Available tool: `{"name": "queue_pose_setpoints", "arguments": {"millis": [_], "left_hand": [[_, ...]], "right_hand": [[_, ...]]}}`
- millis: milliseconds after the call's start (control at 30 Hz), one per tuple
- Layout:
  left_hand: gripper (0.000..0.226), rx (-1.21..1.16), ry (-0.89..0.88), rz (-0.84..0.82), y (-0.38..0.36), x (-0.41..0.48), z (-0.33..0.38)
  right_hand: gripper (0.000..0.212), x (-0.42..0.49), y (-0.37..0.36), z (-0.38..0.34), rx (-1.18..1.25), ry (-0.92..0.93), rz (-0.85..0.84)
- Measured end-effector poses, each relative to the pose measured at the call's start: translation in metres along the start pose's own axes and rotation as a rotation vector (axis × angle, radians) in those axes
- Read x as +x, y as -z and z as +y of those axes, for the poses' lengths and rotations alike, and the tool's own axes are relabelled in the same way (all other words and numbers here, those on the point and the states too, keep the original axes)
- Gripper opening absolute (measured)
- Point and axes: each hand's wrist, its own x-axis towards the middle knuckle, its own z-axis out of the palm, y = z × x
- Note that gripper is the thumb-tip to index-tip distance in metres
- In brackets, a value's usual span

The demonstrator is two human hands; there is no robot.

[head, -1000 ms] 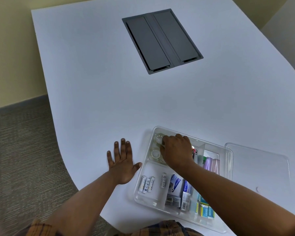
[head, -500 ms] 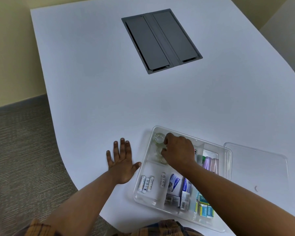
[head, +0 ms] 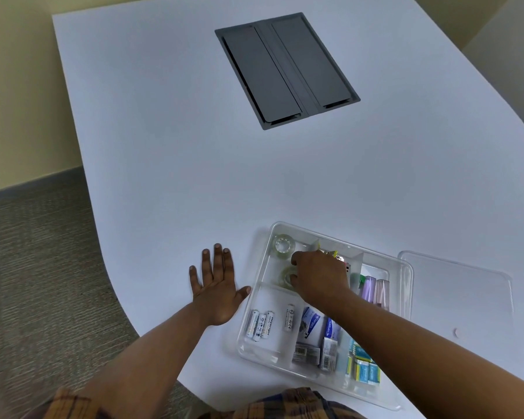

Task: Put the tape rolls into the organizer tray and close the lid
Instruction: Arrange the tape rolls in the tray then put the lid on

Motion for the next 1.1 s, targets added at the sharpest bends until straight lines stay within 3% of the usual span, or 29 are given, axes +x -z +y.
{"name": "queue_pose_setpoints", "arguments": {"millis": [400,567,833,967,1100], "left_hand": [[0.087,0.003,0.006,-0.001,-0.001,0.0,0.001],[0.087,-0.003,0.005,0.006,-0.001,0.0,0.001],[0.088,-0.018,-0.005,0.047,-0.005,0.0,-0.002],[0.088,-0.009,-0.013,0.073,-0.006,0.001,-0.003],[0.086,-0.016,-0.023,0.152,-0.009,0.0,-0.006]], "right_hand": [[0.009,0.002,0.017,-0.011,0.192,-0.128,-0.256],[0.036,-0.003,0.014,-0.006,0.403,-0.136,-0.222],[0.035,-0.051,0.016,0.024,0.525,0.022,0.177],[0.037,-0.078,0.016,0.064,0.602,-0.129,0.357],[0.046,-0.114,0.005,0.113,0.529,-0.344,0.499]]}}
